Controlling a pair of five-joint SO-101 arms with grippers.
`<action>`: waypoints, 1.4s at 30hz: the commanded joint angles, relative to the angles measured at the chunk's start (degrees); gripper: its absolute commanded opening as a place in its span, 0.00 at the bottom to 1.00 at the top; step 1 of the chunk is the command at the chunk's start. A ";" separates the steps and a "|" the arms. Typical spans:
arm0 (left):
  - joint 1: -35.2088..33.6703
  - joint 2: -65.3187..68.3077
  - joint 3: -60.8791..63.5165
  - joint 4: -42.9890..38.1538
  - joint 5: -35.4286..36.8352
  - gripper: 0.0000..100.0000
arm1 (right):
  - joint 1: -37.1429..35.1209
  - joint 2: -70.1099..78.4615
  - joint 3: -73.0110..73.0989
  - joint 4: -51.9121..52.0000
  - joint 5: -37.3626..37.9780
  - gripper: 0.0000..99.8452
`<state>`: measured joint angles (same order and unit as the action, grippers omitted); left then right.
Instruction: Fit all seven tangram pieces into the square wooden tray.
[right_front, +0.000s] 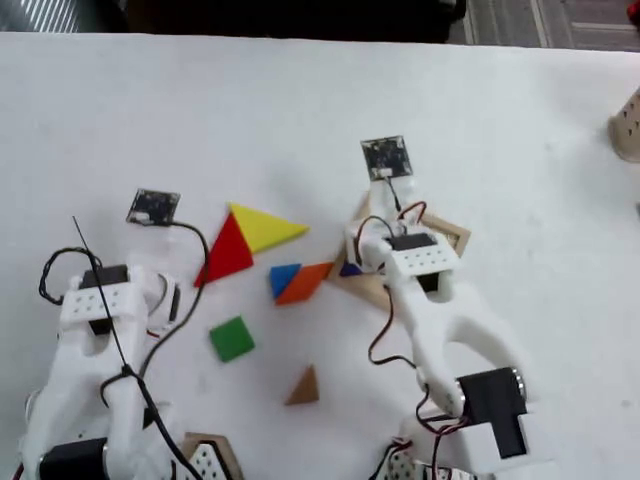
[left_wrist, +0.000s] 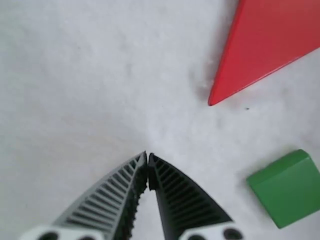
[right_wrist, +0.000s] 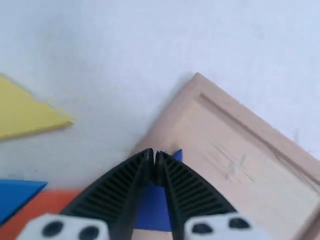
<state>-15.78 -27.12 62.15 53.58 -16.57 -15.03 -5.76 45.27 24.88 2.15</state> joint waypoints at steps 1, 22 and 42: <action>-0.40 -1.80 -0.53 -1.49 -0.62 0.02 | -3.47 1.89 0.18 -0.84 2.81 0.02; -0.40 -1.71 -0.53 -1.58 -0.62 0.02 | 4.97 -4.09 0.00 11.03 9.85 0.02; -0.40 -1.71 -0.53 -1.58 -0.62 0.02 | 0.40 -4.62 1.85 17.89 21.01 0.02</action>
<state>-15.78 -27.12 62.15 52.88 -16.57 -14.68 -6.55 47.12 38.42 21.49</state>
